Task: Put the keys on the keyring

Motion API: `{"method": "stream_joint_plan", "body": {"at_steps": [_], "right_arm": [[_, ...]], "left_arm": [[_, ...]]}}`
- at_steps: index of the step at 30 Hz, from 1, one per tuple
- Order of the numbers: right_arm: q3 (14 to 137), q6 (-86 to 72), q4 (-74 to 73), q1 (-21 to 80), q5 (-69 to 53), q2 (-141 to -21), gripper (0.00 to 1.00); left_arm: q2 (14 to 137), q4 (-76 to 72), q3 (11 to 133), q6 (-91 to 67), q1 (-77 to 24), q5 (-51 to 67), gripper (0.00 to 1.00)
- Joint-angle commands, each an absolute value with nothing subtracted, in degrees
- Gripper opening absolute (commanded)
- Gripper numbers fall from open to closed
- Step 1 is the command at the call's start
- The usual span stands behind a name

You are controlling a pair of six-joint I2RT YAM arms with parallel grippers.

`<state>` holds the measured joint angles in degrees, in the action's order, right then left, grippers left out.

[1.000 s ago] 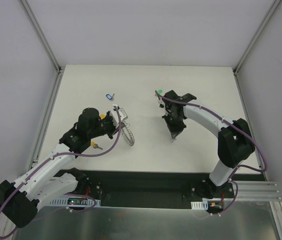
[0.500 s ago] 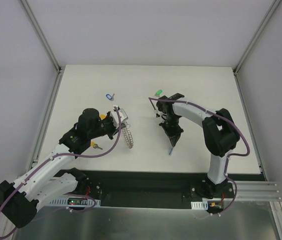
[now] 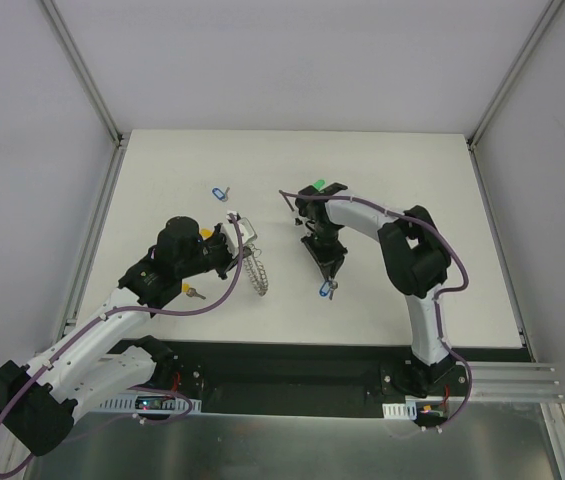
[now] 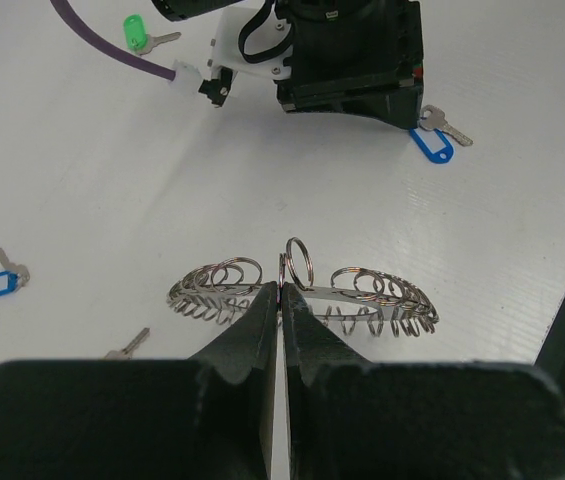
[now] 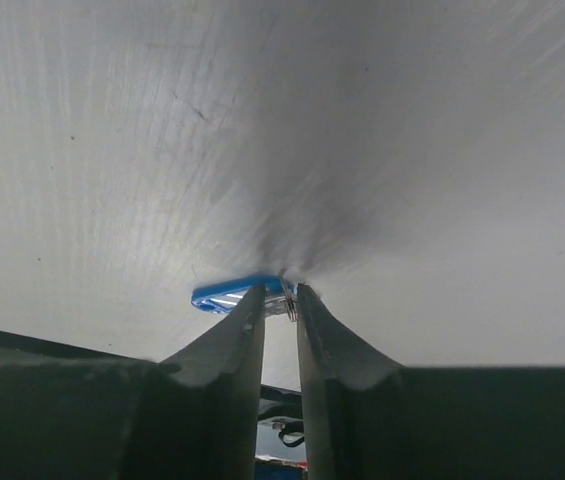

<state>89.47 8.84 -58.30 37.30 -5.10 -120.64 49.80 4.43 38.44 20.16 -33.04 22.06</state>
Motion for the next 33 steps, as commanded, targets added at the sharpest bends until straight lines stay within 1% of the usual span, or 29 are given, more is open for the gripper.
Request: {"method": "stream_joint_plan", "body": {"at_steps": [1,3,4,6,7,10,14,21,27,33], "right_arm": [[91.9,7.4,-57.0,37.5,-2.3,-119.1,0.26],[91.7,6.6,-55.3,37.5,-2.2,-116.7,0.29],[91.1,6.3,-54.7,37.5,-2.4,-115.7,0.33],[89.9,4.8,-52.0,37.5,-2.7,-111.7,0.39],[87.8,4.3,-51.1,37.4,-2.3,-110.2,0.45],[83.8,1.8,-47.4,36.7,-1.9,-105.1,0.51],[73.5,-1.6,-42.5,35.7,-2.5,-99.6,0.52],[62.2,-8.0,-34.5,35.9,-5.1,-94.8,0.52],[59.4,-12.6,-30.2,37.3,-5.8,-95.4,0.52],[63.6,-17.7,-27.2,42.9,-8.6,-100.3,0.52]], "left_arm": [[49.4,2.5,38.5,20.4,-33.5,23.5,0.00],[49.5,2.5,38.5,20.3,-33.4,23.6,0.00],[49.6,2.4,38.5,20.3,-33.4,23.7,0.00],[49.7,2.4,38.5,20.2,-33.5,23.8,0.00],[49.7,2.4,38.4,20.2,-33.5,23.9,0.00],[49.8,2.4,38.6,20.1,-33.5,23.9,0.00],[49.7,2.4,38.6,20.0,-33.7,23.8,0.00],[49.4,2.4,38.6,20.1,-33.7,23.7,0.00],[49.0,2.4,38.5,20.3,-33.8,23.6,0.00],[48.9,2.4,38.4,20.3,-33.8,23.4,0.00]]}}
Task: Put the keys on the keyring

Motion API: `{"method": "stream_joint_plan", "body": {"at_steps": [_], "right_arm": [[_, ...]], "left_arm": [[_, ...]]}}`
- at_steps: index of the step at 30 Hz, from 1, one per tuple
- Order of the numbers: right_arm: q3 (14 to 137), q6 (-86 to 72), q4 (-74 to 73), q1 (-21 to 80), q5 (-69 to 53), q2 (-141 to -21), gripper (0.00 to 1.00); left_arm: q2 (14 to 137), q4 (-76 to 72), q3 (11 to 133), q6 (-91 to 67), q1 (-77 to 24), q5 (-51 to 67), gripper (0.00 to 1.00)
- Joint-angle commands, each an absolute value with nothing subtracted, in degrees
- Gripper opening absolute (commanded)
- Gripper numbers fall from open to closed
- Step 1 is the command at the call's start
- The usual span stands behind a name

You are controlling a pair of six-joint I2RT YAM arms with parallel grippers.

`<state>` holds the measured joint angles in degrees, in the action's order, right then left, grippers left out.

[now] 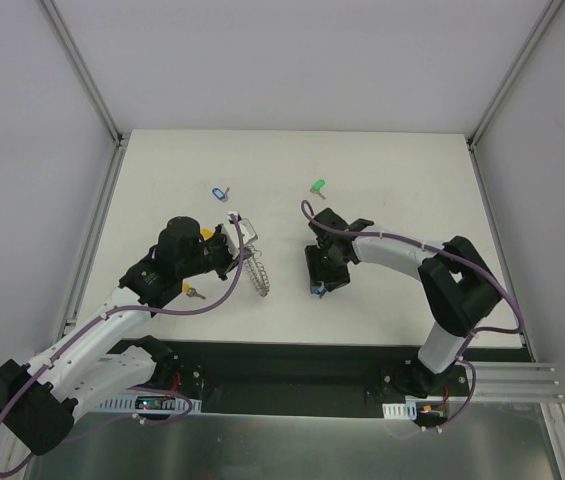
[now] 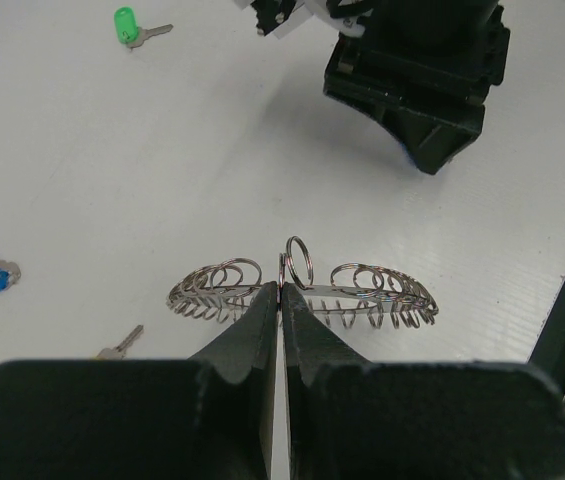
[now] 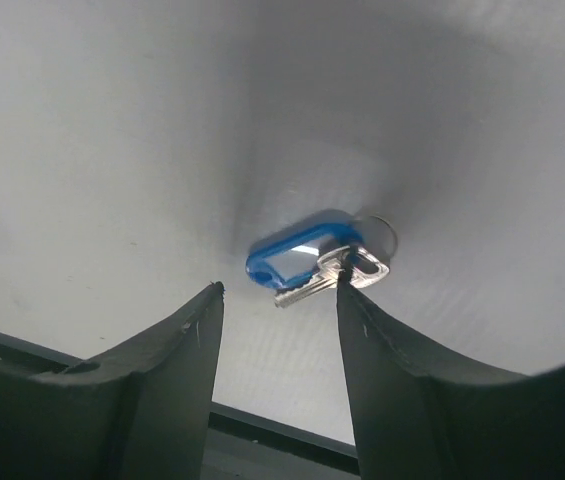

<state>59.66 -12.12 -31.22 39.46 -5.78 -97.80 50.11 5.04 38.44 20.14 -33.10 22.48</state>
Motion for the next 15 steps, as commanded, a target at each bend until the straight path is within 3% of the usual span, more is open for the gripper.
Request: {"method": "stream_joint_plan", "body": {"at_steps": [1,10,15], "right_arm": [[65.0,-18.2,-26.4,43.9,-8.4,-100.8,0.52],[71.5,-12.1,-18.5,42.5,-8.6,-103.5,0.53],[70.0,10.9,-23.0,40.3,-10.5,-100.0,0.49]], "left_arm": [[48.8,2.4,38.5,20.4,-33.8,23.1,0.00],[48.7,2.5,38.4,20.4,-33.9,22.8,0.00],[48.7,2.5,38.6,20.3,-33.8,21.9,0.00]]}}
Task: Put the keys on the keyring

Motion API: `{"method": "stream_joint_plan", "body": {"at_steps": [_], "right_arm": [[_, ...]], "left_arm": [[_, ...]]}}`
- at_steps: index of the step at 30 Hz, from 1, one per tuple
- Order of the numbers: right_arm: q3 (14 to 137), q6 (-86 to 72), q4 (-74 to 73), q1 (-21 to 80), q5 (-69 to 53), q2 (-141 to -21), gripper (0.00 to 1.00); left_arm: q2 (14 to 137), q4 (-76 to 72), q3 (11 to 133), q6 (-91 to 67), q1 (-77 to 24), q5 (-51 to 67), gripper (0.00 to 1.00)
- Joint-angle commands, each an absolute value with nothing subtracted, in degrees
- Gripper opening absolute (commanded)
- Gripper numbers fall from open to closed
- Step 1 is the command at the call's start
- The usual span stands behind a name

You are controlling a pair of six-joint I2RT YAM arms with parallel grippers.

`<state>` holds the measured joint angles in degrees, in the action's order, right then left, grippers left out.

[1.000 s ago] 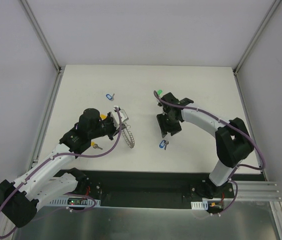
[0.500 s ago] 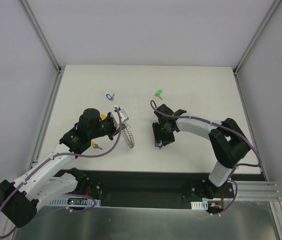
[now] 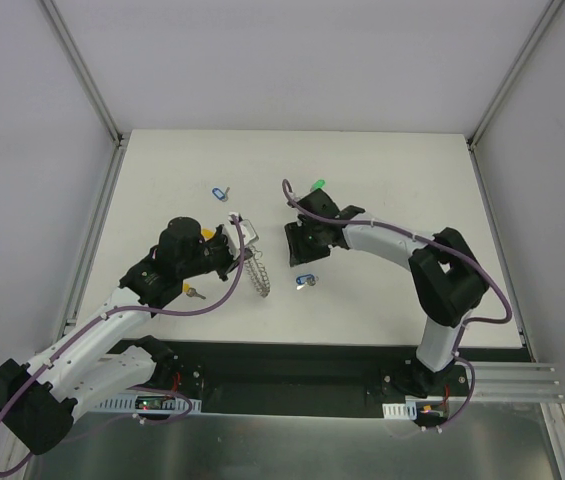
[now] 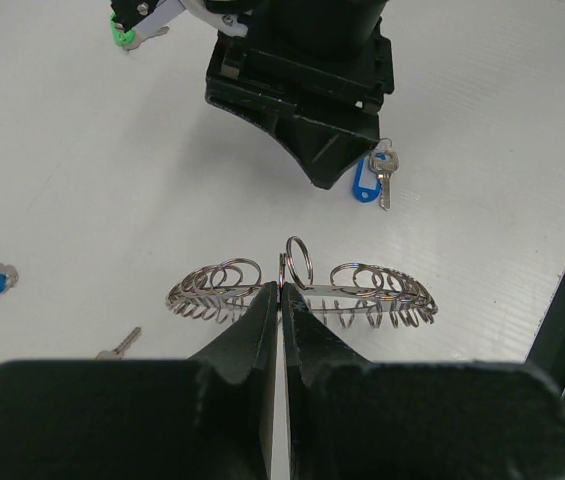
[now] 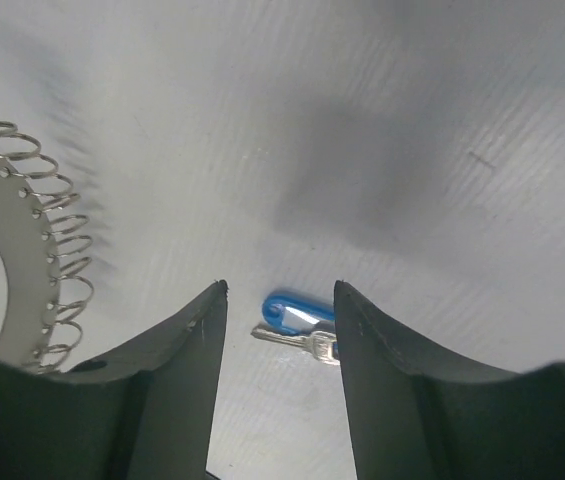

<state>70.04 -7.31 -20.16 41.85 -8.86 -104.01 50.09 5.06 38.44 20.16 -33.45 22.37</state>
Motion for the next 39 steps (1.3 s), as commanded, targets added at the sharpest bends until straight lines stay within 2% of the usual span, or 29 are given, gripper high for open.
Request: {"method": "stream_joint_plan", "body": {"at_steps": [1,6,13,18,39], "right_arm": [[69.3,14.1,-24.6,39.7,-10.5,-99.2,0.49],[66.3,35.4,-28.8,39.6,-7.3,-96.2,0.44],[67.6,43.5,-31.9,41.5,-3.6,-98.3,0.41],[67.1,46.9,-33.4,43.6,-1.1,-100.0,0.41],[66.3,49.0,-30.3,45.5,-5.7,-103.5,0.40]], "left_arm": [[48.7,2.5,38.6,20.3,-33.8,22.0,0.00],[49.0,2.5,38.8,20.1,-33.8,22.1,0.00],[49.2,3.7,38.8,20.3,-33.8,19.3,0.00],[48.8,4.1,39.2,20.7,-33.8,18.2,0.00],[45.1,6.6,39.3,21.1,-33.8,14.7,0.00]]}}
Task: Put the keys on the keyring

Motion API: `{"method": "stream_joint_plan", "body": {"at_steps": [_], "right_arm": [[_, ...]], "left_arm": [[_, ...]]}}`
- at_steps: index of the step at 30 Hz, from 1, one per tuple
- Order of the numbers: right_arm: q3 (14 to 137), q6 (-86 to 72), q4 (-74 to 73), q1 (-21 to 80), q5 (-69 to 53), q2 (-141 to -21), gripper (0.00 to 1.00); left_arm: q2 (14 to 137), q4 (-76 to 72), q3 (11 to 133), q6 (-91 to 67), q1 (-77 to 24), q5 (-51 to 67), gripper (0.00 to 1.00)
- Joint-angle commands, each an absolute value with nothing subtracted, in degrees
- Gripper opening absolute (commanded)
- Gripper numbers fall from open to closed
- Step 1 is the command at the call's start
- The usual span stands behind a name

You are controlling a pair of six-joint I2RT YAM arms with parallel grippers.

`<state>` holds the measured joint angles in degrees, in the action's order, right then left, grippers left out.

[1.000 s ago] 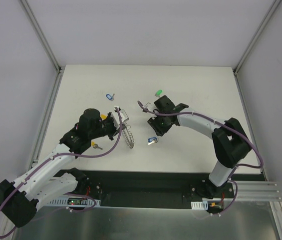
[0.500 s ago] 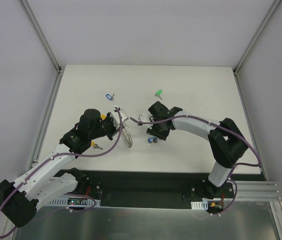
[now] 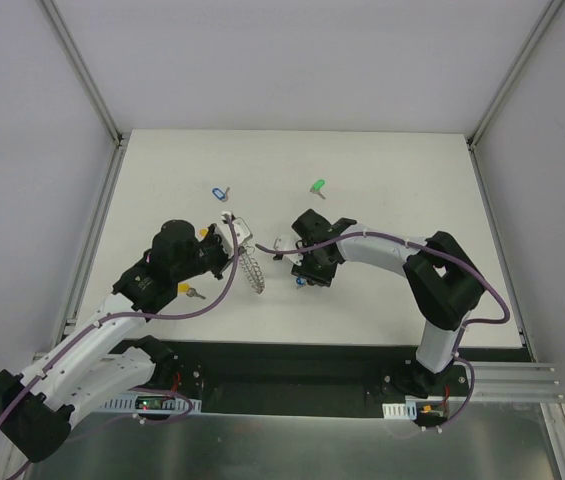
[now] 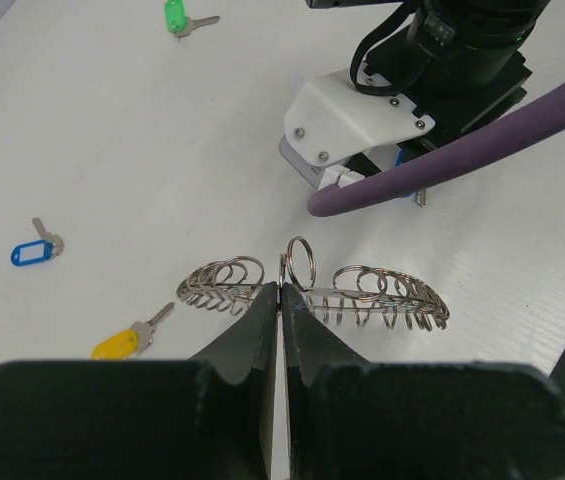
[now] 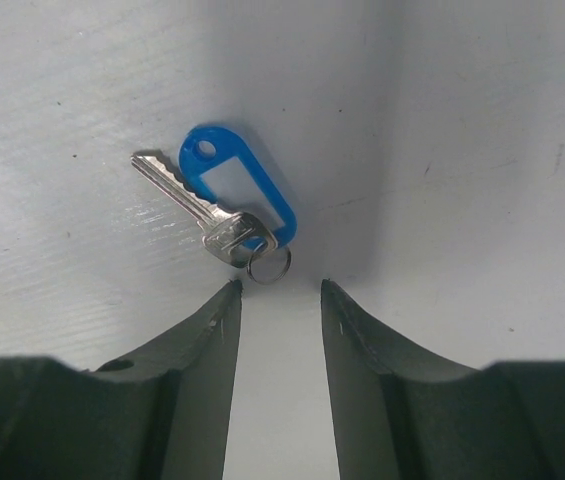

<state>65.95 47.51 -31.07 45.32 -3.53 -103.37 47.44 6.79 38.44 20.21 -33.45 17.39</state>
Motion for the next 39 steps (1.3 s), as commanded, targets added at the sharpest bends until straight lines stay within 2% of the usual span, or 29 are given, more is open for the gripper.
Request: {"method": "stream_joint_plan", "body": {"at_steps": [1,11,34,39], "right_arm": [[66.3,48.9,-30.2,45.6,-5.9,-103.5,0.40],[66.7,49.6,-30.0,45.6,-5.7,-104.9,0.33],[71.2,48.3,-33.4,46.5,-8.9,-107.2,0.33],[70.7,42.3,-32.1,46.8,-11.0,-106.5,0.37]], "left_arm": [[44.4,6.8,39.3,21.2,-33.8,13.6,0.00],[43.3,7.6,39.2,21.5,-33.8,12.0,0.00],[43.3,8.1,39.6,21.6,-33.8,12.2,0.00],[42.7,8.2,39.6,21.6,-33.8,12.0,0.00]]}}
